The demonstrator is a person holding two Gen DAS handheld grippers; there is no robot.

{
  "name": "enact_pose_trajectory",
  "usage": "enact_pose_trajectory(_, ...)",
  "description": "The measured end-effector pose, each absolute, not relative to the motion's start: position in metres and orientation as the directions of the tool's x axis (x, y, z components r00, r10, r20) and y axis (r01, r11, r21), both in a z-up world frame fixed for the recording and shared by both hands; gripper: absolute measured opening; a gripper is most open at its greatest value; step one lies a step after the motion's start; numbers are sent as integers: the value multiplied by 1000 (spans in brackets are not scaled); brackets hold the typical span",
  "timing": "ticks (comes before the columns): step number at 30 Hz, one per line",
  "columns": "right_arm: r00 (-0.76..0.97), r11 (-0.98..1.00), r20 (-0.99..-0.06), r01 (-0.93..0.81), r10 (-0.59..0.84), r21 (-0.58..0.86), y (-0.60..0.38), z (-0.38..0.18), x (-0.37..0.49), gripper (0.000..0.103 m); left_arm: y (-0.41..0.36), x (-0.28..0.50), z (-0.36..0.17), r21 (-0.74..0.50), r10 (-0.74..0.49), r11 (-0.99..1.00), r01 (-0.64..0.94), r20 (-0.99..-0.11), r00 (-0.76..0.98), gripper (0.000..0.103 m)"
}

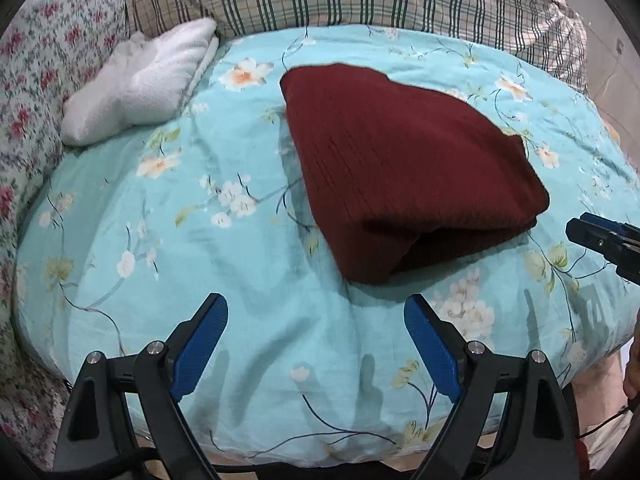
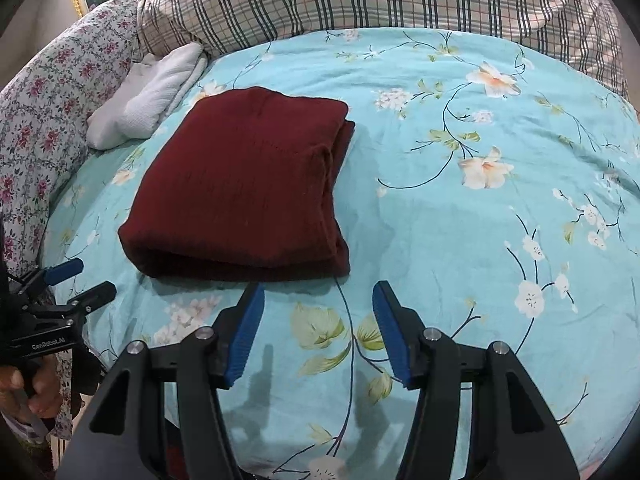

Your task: Fold large clothes

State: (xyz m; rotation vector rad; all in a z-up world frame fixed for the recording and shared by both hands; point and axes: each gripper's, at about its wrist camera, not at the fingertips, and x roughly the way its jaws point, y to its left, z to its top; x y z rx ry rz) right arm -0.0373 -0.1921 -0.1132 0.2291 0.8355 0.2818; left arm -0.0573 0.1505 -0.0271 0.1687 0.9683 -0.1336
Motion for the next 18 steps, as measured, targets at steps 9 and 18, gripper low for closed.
enact_pose_trajectory(9, 633, 932, -690, -159, 350, 326, -193, -108, -30, 58, 140, -56, -10, 183, 29, 965, 190, -789, 614, 91)
enact_pose_trajectory(18, 635, 928, -680, -202, 367, 312, -187, -92, -26, 65, 145, -50, -3, 194, 47, 966, 170, -779, 625, 91)
